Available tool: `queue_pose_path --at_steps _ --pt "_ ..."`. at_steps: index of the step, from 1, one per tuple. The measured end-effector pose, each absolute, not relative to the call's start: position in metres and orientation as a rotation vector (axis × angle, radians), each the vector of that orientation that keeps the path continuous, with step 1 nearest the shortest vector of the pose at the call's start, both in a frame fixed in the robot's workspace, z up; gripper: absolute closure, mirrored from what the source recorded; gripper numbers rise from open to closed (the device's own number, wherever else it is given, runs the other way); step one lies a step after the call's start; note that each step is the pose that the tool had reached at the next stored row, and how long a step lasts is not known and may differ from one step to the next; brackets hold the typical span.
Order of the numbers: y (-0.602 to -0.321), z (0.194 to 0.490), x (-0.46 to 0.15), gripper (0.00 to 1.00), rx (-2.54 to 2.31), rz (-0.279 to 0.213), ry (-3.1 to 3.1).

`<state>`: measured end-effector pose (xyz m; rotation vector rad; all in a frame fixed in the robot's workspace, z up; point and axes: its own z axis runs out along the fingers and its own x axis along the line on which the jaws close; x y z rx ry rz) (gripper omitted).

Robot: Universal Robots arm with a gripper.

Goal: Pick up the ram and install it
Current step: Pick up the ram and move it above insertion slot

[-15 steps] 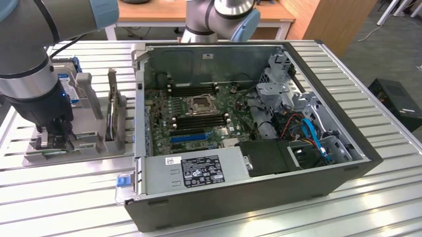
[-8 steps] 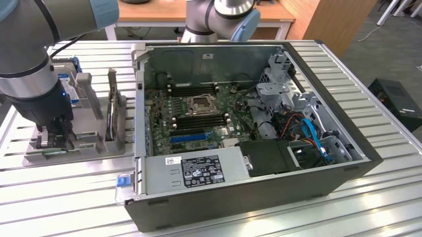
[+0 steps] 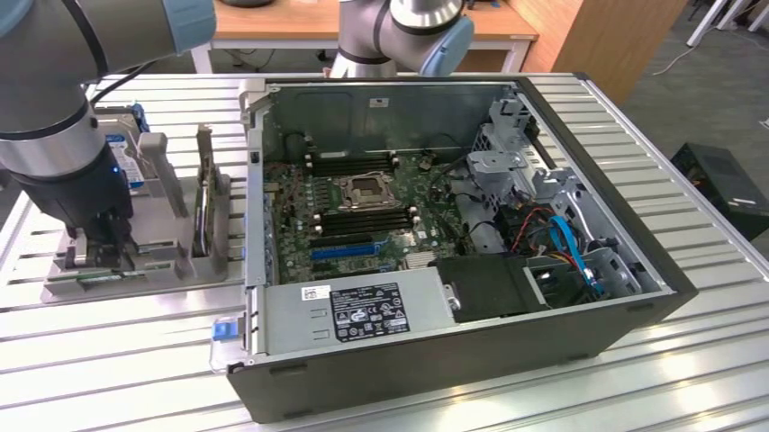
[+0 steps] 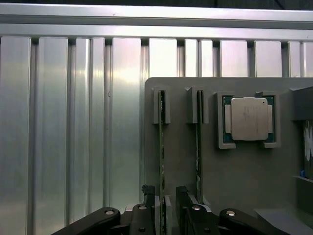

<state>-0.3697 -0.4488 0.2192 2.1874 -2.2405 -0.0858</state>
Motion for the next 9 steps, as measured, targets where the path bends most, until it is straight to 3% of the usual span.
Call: queue_pose_path --at_steps 9 --pt "-0.4482 0.2164 -0.3700 0.69 2.188 -0.086 -2.240"
